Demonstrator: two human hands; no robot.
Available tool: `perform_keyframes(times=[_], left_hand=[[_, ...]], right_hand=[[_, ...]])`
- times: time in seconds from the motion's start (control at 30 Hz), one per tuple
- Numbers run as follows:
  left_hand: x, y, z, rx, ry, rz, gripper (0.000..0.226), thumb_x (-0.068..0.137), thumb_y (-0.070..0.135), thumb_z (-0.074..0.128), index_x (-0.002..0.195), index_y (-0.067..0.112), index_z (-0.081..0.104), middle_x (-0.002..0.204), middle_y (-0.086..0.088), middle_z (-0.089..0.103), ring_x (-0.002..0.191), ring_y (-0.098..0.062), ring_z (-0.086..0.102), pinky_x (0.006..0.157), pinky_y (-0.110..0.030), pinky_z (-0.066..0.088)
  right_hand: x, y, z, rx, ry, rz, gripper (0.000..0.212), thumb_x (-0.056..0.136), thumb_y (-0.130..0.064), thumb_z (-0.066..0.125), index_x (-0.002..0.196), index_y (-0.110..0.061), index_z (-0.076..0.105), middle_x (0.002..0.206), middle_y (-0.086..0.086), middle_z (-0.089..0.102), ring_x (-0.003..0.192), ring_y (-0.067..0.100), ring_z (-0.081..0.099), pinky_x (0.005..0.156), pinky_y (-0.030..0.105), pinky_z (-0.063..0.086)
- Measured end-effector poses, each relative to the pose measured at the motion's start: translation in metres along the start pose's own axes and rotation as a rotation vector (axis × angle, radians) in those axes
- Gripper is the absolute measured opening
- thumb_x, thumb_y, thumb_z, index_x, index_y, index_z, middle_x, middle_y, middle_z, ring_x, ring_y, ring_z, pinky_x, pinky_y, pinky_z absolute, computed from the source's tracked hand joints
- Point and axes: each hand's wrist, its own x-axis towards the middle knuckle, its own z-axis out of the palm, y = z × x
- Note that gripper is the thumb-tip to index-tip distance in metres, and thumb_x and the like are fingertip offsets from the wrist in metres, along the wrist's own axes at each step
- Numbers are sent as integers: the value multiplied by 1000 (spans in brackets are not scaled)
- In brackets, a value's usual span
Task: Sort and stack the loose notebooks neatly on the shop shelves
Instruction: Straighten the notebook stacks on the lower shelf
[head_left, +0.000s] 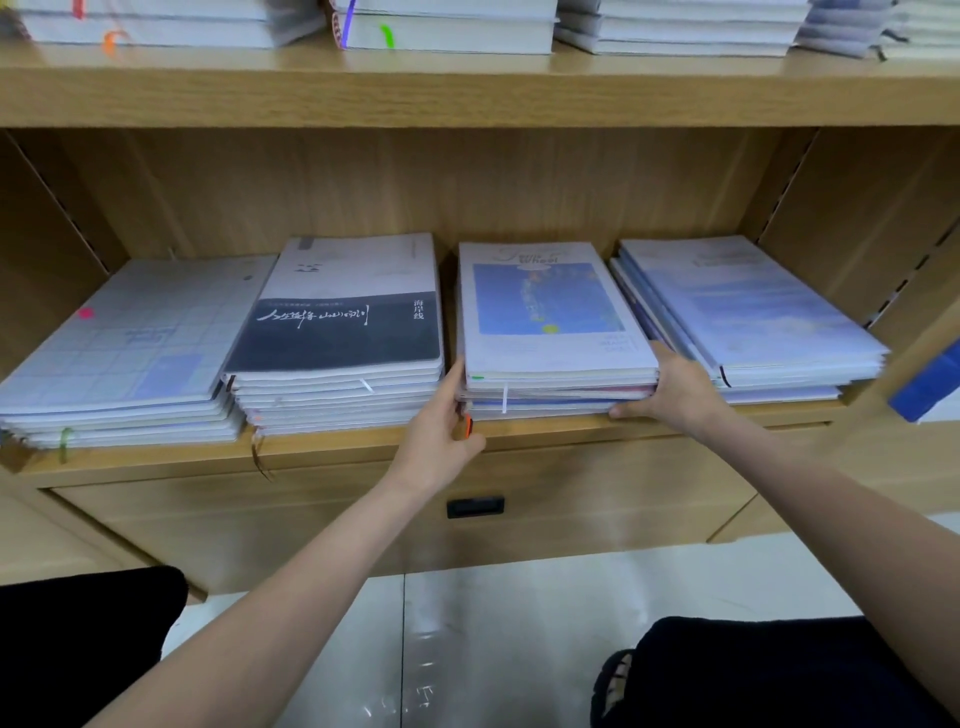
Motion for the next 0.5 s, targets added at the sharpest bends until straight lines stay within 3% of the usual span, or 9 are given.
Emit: perform_keyframes(times=[0.13,0.27,0.33,0.4,0.47,0.5], left_hand=[[-4,1,0,107,-12,6,90,83,-6,57,149,30,8,146,0,37,134,-13,36,108,-28,32],[-10,8,0,278,-33,41,90,85,0,56,149,34,2,145,1,40,128,-16,46,94,-17,34],[-13,13,2,359,-44,65,89,87,2,55,148,33,-2,139,3,45,116,-15,53,89,-16,37],[-15,16,3,432,-47,91,87,88,6,55,148,32,-4,117,5,51,96,-13,54,83,-18,41],[-14,19,1,406,-42,77,86,89,8,56,149,28,-2,111,6,50,99,-10,53,85,-17,39],[-12,20,0,335,-20,56,85,89,7,58,149,24,1,119,5,52,108,-10,52,89,-16,37]], right_hand=[[-3,0,-10,123,-98,-26,85,67,-15,83,138,-14,37,122,-2,52,113,16,48,93,24,37],[-2,-1,-20,290,-101,-15,104,64,-13,84,147,-18,21,137,4,48,125,23,47,106,41,39],[-2,-3,-22,213,-76,-52,104,68,-15,82,148,-22,18,142,3,42,129,24,41,107,36,36],[-3,-6,-22,126,-45,-74,96,71,-21,80,147,-23,22,145,3,38,133,25,36,104,33,33],[-4,-8,-20,99,-42,-77,93,73,-24,79,148,-22,23,149,4,35,135,25,32,105,33,32],[-4,-8,-19,95,-49,-73,94,74,-24,78,148,-21,21,149,5,34,136,25,32,104,31,31]])
